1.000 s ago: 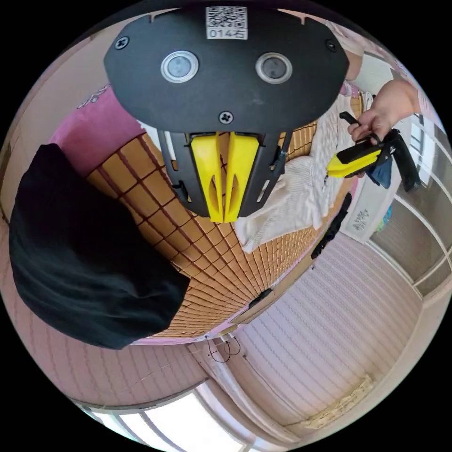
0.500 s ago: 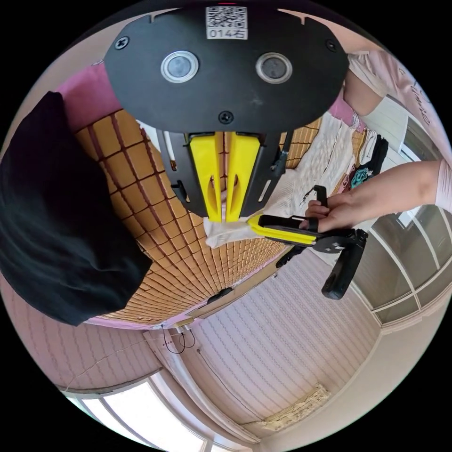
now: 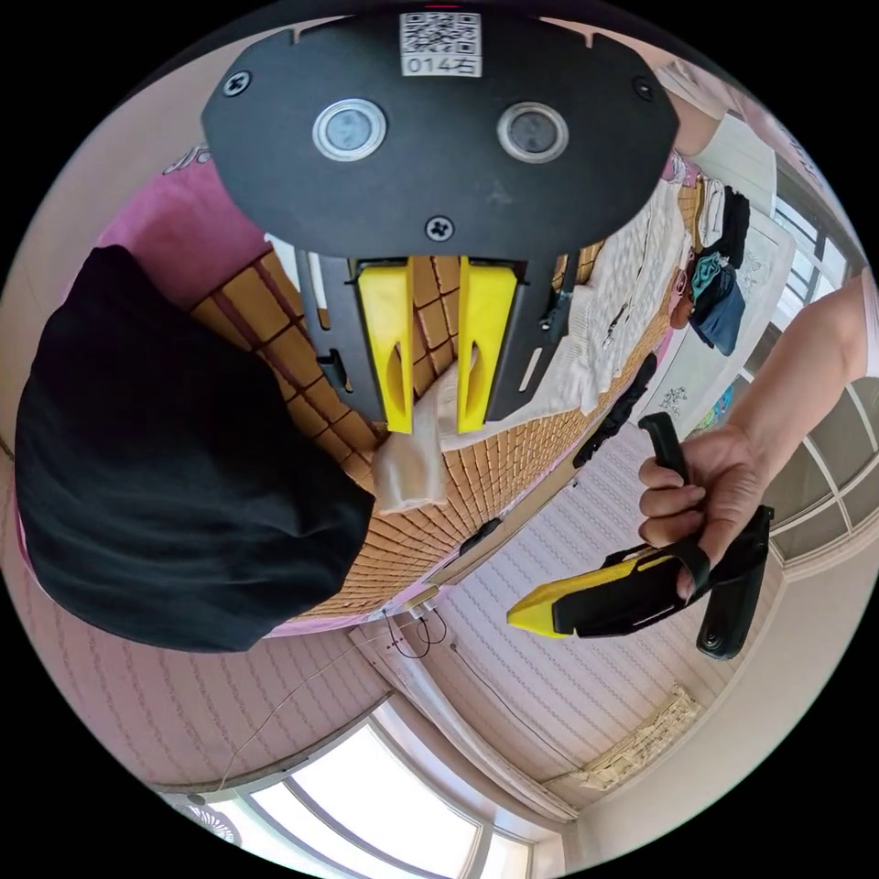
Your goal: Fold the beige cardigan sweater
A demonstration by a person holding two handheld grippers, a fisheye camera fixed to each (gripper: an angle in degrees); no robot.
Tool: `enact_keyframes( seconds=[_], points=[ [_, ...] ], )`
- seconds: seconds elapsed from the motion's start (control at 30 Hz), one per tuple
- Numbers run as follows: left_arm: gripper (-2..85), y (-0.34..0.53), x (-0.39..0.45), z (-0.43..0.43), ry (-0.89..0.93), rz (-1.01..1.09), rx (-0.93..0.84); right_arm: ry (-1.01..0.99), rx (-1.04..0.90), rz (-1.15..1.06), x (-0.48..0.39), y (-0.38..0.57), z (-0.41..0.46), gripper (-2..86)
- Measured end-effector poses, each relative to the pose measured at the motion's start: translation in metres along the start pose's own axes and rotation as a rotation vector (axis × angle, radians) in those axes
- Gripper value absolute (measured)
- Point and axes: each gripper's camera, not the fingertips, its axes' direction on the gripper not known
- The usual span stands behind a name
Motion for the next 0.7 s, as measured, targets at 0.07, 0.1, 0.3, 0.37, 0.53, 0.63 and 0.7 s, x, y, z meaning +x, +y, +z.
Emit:
enact_keyframes(
  seconds=[0.07, 0.1, 0.3, 0.37, 0.53, 0.63, 0.7],
  points=[
    [4.5, 0.012, 0.003, 0.002, -0.044, 0.035, -0.038, 0.008, 0.005, -0.010, -0.003, 0.000, 0.004, 6.0],
    [4.5, 0.017, 0.003, 0.003, -0.058, 0.037, -0.058, 0.010, 0.004, -0.014, -0.004, 0.000, 0.005, 5.7],
    [4.0, 0.073, 0.004, 0.022, -0.193, 0.045, -0.246, -0.069, 0.144, -0.111, -0.025, 0.009, 0.017, 1.3],
    [3.4, 0.093, 0.001, 0.032, -0.195, 0.012, -0.304, -0.063, -0.128, -0.100, -0.031, -0.001, 0.066, 0.3],
    [1.2, 0.121, 0.006, 0.046, -0.188, -0.035, -0.377, 0.383, -0.230, -0.156, -0.064, 0.008, 0.118, -0.1],
    [-0.3, 0.138, 0.014, 0.038, -0.214, -0.012, -0.291, 0.607, -0.149, -0.069, -0.053, 0.017, 0.116, -0.2],
    [-0.7, 0.148, 0.016, 0.031, -0.223, -0.023, -0.247, 0.615, -0.096, 0.015, -0.036, 0.023, 0.107, -0.3]
  ],
)
